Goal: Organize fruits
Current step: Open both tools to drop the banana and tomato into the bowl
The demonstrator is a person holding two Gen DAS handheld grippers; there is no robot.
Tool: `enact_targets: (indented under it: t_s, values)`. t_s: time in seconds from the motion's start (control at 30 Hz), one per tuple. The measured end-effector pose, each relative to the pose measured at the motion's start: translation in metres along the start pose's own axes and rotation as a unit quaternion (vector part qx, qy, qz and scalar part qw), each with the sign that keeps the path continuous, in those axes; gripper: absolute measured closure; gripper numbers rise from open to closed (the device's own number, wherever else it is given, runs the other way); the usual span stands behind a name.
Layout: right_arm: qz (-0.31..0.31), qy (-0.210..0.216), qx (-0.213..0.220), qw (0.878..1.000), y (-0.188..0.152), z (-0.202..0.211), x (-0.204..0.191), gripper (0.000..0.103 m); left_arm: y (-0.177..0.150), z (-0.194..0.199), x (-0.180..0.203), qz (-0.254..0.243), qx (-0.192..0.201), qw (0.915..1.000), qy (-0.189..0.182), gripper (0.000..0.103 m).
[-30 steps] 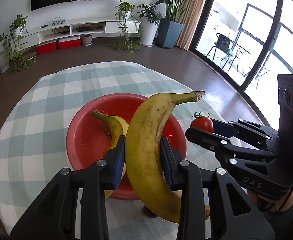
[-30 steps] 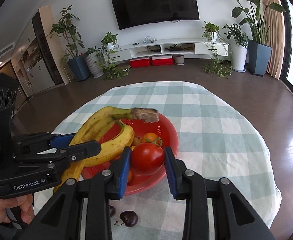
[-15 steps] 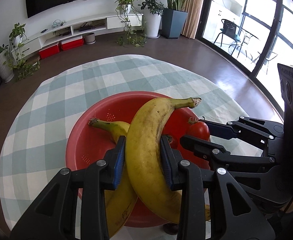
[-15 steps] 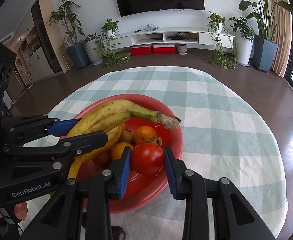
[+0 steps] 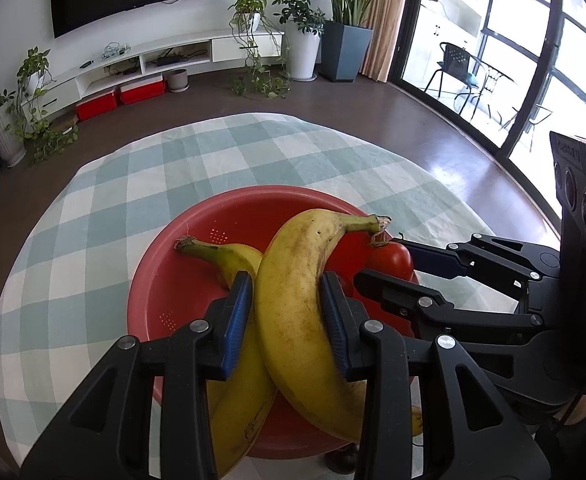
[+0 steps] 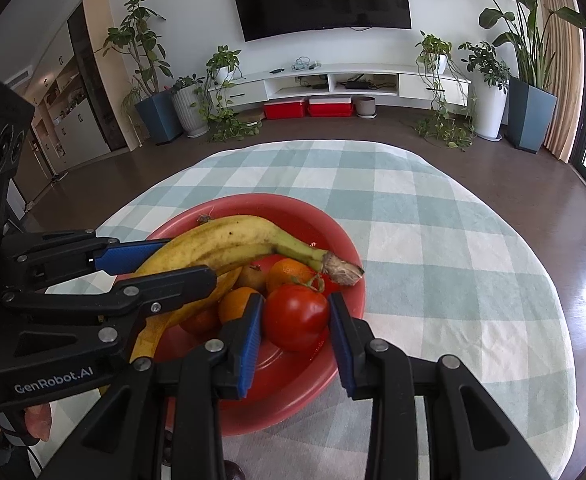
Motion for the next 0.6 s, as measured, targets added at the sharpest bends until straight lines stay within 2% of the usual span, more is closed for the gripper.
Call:
enact_targets:
  t_s: [0.13,0.2,0.23,0.27,0.43,0.57,0.6]
  values:
    - [0.007,-0.002,0.001,1.000,-0.001,-0.001,-0.001,0.067,0.000,0.001,-0.003,0.004,0.001,1.0000,0.000,0.060]
    - [0.013,-0.001,-0.001,1.000,-0.001,-0.002,-0.003,0.066,0.001,0.004,-0.005,0.010,0.006,0.9999,-0.001,0.051]
    - [0.017,0.002,-0.003,1.000,-0.002,-0.004,-0.005,0.064,0.003,0.007,-0.006,0.015,0.011,0.9998,-0.004,0.040]
    - [0.023,0.001,-0.004,1.000,-0.003,-0.005,-0.008,0.062,0.005,0.010,-0.007,0.018,0.017,0.9997,-0.006,0.037]
    - [0.044,-0.007,-0.006,0.999,-0.007,-0.006,-0.014,0.060,0.010,0.022,-0.007,0.022,0.030,0.9993,-0.008,0.037]
    - [0.038,-0.004,0.005,0.999,-0.007,0.004,-0.011,0.057,0.009,0.041,-0.008,0.025,0.047,0.9986,-0.006,0.027]
    - [0.033,-0.006,0.009,0.999,-0.007,0.008,-0.010,0.053,0.008,0.048,-0.008,0.025,0.051,0.9983,-0.006,0.027]
Point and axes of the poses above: each gripper's, at about its wrist camera, not at the fingertips, and z roughly against the way its jaws point, x to its right, y to its top, the point moved 10 cm from there along -z, roughly the way its jaws point, and after that the axes turned 8 degrees about y, right-handed, at the moved point
